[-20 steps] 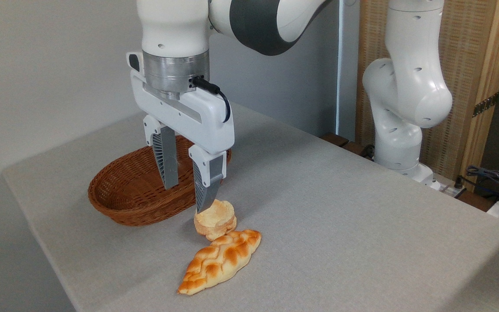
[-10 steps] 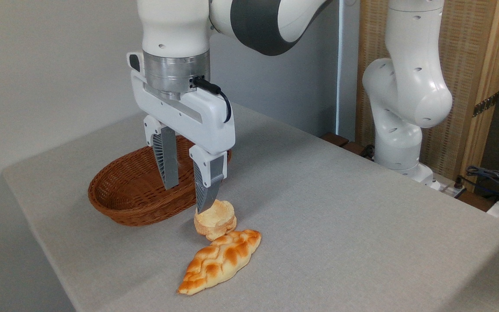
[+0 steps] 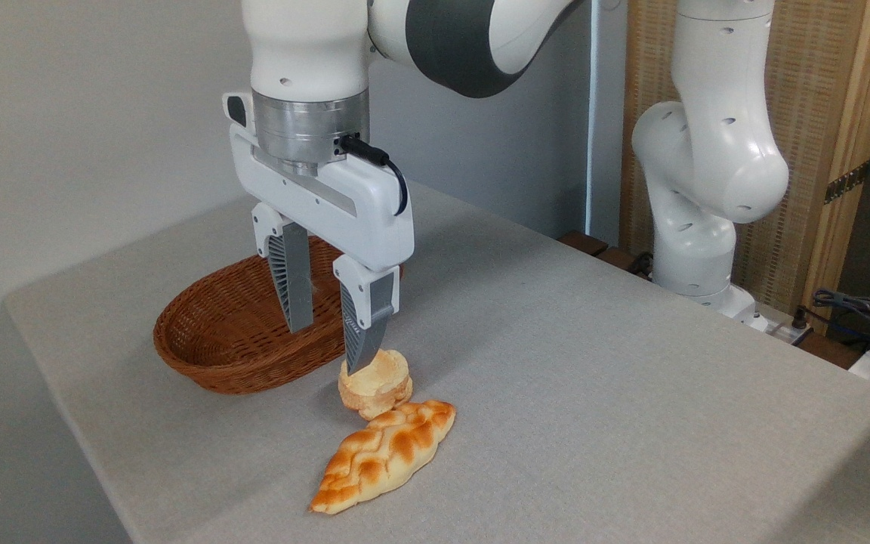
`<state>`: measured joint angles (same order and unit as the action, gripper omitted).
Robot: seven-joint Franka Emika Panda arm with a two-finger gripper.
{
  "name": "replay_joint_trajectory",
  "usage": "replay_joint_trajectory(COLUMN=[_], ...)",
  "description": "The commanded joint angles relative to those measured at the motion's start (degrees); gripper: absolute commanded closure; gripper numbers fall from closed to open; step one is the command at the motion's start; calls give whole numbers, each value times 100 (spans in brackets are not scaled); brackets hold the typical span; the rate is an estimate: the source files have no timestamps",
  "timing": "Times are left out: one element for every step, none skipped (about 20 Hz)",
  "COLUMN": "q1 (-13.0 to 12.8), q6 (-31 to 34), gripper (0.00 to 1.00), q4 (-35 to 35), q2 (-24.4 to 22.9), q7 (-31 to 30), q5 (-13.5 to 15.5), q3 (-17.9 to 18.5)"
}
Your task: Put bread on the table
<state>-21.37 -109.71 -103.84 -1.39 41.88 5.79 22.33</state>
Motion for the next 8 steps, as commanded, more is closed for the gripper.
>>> replay_joint_trajectory(q1=[-52, -52, -52, -52, -52, -52, -52, -52], q6=[-24, -24, -24, -24, -15, -7, -6, 2], gripper=[0, 0, 0, 0, 0, 0, 0, 0], q4=[-22, -22, -31, -22, -22, -22, -22, -22], q2=[-72, -72, -72, -72, -72, -72, -72, -72], q7=[22, 22, 22, 13, 13, 13, 5, -4], q5=[-69, -69, -69, -69, -69, -69, -78, -70], q3=[70, 70, 70, 61, 61, 61, 61, 61])
